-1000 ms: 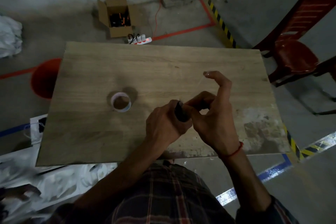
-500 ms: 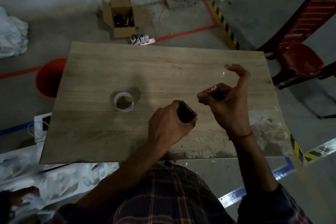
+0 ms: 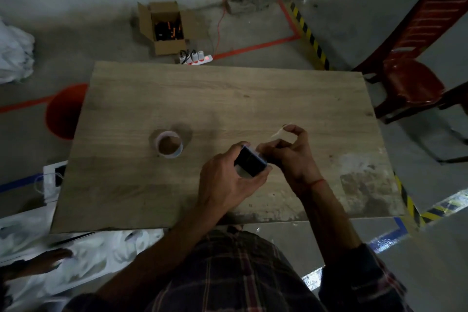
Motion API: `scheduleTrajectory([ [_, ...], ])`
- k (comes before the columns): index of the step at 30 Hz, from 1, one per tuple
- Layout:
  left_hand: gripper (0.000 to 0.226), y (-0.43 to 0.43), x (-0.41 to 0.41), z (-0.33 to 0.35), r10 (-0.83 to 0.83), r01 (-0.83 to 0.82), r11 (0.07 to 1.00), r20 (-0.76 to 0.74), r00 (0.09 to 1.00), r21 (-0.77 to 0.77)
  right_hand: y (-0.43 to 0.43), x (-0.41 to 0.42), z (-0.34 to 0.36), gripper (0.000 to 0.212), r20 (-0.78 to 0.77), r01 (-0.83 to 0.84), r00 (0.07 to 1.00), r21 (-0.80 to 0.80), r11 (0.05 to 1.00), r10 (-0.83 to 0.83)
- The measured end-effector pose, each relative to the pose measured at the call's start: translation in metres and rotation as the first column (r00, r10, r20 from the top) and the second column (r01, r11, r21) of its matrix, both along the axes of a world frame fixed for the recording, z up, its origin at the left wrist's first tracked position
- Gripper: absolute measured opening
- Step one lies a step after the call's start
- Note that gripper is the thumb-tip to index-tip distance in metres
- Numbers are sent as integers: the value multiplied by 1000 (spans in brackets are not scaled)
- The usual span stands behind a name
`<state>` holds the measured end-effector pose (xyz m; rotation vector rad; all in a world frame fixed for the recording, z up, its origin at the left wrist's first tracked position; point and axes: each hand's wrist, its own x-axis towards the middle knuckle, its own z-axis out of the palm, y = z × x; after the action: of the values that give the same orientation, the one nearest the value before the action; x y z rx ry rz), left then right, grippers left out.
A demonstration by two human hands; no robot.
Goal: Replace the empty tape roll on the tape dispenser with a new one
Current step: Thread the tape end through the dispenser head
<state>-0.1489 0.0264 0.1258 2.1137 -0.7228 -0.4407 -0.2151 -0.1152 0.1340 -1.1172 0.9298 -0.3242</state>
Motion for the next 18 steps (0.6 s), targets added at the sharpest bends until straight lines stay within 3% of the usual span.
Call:
scheduleTrajectory([
  [11,68,12,0,-15,-19,11,995,-76,997,-100,15,14,-1,66,-147,-13,989,-42,999,7],
  [14,72,13,2,-16,-40,32,994,-71,997,-107,16,15,-2,66,-147,-9,989,31,999,14],
  [18,76,14,2,-18,-48,41,995,-73,996,-87,4,11,3,65,-119,-15,992,252,968,47],
])
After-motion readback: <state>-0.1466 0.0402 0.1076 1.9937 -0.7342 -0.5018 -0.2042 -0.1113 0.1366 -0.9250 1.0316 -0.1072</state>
